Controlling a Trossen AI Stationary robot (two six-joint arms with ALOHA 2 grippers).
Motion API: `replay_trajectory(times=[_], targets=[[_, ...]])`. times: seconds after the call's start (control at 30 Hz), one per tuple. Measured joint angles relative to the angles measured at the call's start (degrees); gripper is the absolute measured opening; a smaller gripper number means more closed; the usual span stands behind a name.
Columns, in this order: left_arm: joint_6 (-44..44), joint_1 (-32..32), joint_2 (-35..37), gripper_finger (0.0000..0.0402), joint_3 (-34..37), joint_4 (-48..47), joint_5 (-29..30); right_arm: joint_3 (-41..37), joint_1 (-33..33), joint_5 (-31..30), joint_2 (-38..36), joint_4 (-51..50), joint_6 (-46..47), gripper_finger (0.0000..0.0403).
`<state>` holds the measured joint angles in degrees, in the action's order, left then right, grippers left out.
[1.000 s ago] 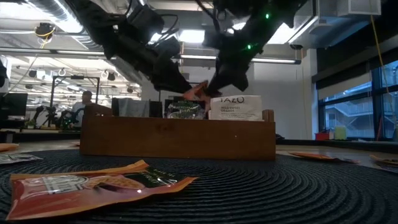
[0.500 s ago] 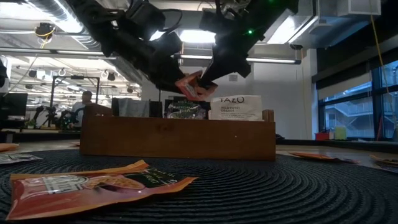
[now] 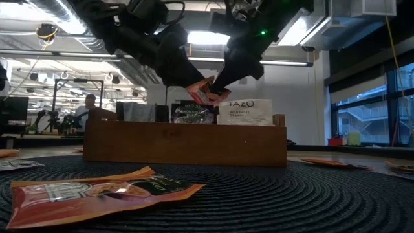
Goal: Pick & Place Tea
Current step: Put the orange tea bag into the left section of the wooden organizer
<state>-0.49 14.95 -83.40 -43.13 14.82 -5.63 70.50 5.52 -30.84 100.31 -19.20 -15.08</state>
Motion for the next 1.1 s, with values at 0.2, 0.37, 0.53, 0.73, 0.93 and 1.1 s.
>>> replay_trajectory(times=[0.2, 0.37, 0.53, 0.73, 0.93, 1.1], targets=[[-0.9, -0.3, 0.0, 0.0213, 0.0, -0.4, -0.6, 0.0, 0.0, -0.4, 0.0, 0.0, -0.2, 0.0008], [-3.2, -0.2, 0.0, 0.0212, 0.0, -0.4, -3.3, 0.0, 0.0, -2.4, 0.0, -0.3, 1.1, 0.0008], [-4.8, -0.3, 0.0, 0.0212, 0.0, -2.2, -3.3, 0.0, 0.0, -2.7, 0.0, -0.4, 1.3, 0.0008], [-4.9, -0.2, 0.0, 0.0213, 0.0, -2.6, -3.1, 0.0, 0.0, -2.7, 0.0, -0.5, 1.1, 0.0009], [-4.9, -0.7, 0.0, 0.02, 0.0, -2.7, -3.1, 0.0, 0.0, -2.6, 0.0, 1.7, 0.0, 0.0009], [-4.7, -0.7, 0.0, 0.015, 0.0, -4.0, -3.1, 0.0, 0.0, -2.6, 0.0, 2.3, -0.4, 0.0009]])
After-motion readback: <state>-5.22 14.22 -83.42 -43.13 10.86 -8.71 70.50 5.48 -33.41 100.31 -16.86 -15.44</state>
